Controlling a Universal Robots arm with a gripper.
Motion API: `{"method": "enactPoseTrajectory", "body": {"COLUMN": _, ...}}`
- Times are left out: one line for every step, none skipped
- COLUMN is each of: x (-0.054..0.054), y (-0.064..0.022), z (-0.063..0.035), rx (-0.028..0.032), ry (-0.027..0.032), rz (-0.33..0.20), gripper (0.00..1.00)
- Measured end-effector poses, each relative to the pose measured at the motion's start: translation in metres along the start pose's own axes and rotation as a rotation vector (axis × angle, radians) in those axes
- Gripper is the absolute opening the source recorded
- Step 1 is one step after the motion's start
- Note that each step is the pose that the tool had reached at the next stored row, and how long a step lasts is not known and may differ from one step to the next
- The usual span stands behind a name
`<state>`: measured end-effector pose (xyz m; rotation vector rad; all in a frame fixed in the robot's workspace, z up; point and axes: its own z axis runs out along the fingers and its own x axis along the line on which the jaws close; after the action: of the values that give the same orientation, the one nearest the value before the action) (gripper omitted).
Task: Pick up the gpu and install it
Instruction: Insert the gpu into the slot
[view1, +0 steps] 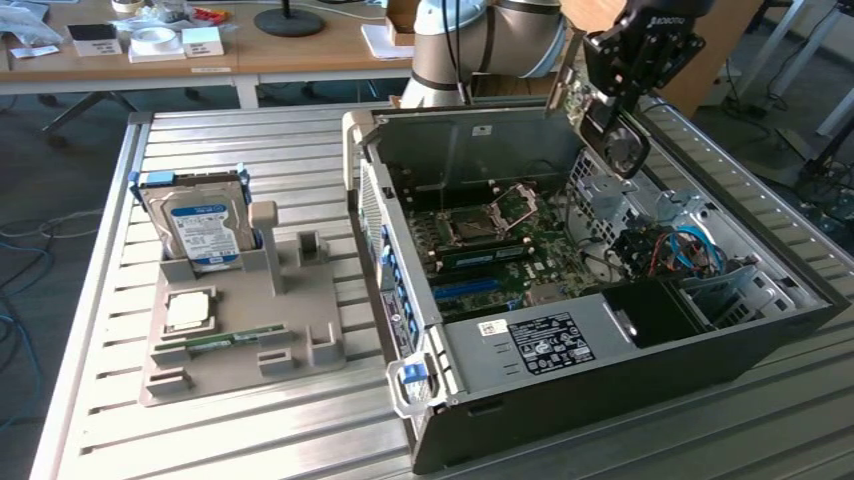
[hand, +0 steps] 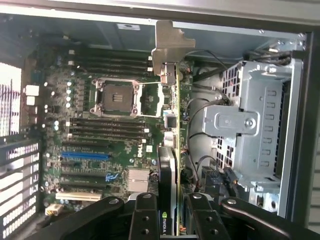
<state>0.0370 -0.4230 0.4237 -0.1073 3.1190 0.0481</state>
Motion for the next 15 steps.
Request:
{"method": "enactPoseTrajectory", "body": {"x": 0.0000, "y": 0.0000, "z": 0.0001, "rx": -0.0003, "ry": 0.0004, "rz": -0.015, "gripper": 0.27}}
{"method": "enactPoseTrajectory", "body": {"x": 0.0001, "y": 0.0000, "z": 0.0002, "rx": -0.0007, "ry": 0.0008, "rz": -0.029, "gripper": 0.27}}
{"method": "enactPoseTrajectory", "body": {"x": 0.0001, "y": 0.0000, "z": 0.0004, "rx": -0.0010, "ry": 0.0013, "rz": -0.044, "gripper": 0.27}}
{"method": "enactPoseTrajectory", "body": {"x": 0.0001, "y": 0.0000, "z": 0.0006, "rx": -0.0013, "ry": 0.0017, "rz": -0.056, "gripper": 0.27}}
{"method": "enactPoseTrajectory", "body": {"x": 0.0001, "y": 0.0000, "z": 0.0007, "rx": -0.0014, "ry": 0.0020, "rz": -0.067, "gripper": 0.27}}
{"method": "enactPoseTrajectory", "body": {"x": 0.0001, "y": 0.0000, "z": 0.0008, "rx": -0.0016, "ry": 0.0024, "rz": -0.079, "gripper": 0.27}}
{"method": "enactPoseTrajectory", "body": {"x": 0.0002, "y": 0.0000, "z": 0.0010, "rx": -0.0018, "ry": 0.0027, "rz": -0.091, "gripper": 0.27}}
{"method": "enactPoseTrajectory", "body": {"x": 0.0002, "y": 0.0000, "z": 0.0011, "rx": -0.0019, "ry": 0.0031, "rz": -0.103, "gripper": 0.27}}
{"method": "enactPoseTrajectory", "body": {"x": 0.0002, "y": 0.0000, "z": 0.0012, "rx": -0.0017, "ry": 0.0035, "rz": -0.115, "gripper": 0.27}}
{"method": "enactPoseTrajectory", "body": {"x": 0.0002, "y": -0.0001, "z": 0.0014, "rx": -0.0013, "ry": 0.0039, "rz": -0.127, "gripper": 0.27}}
{"method": "enactPoseTrajectory", "body": {"x": 0.0002, "y": -0.0001, "z": 0.0015, "rx": -0.0009, "ry": 0.0044, "rz": -0.139, "gripper": 0.27}}
{"method": "enactPoseTrajectory", "body": {"x": 0.0002, "y": -0.0001, "z": 0.0017, "rx": -0.0005, "ry": 0.0048, "rz": -0.153, "gripper": 0.27}}
{"method": "enactPoseTrajectory", "body": {"x": 0.0002, "y": -0.0001, "z": 0.0019, "rx": -0.0005, "ry": 0.0053, "rz": -0.166, "gripper": 0.27}}
{"method": "enactPoseTrajectory", "body": {"x": 0.0002, "y": -0.0001, "z": 0.0020, "rx": -0.0004, "ry": 0.0058, "rz": -0.179, "gripper": 0.27}}
{"method": "enactPoseTrajectory", "body": {"x": 0.0002, "y": -0.0001, "z": 0.0022, "rx": -0.0002, "ry": 0.0062, "rz": -0.192, "gripper": 0.27}}
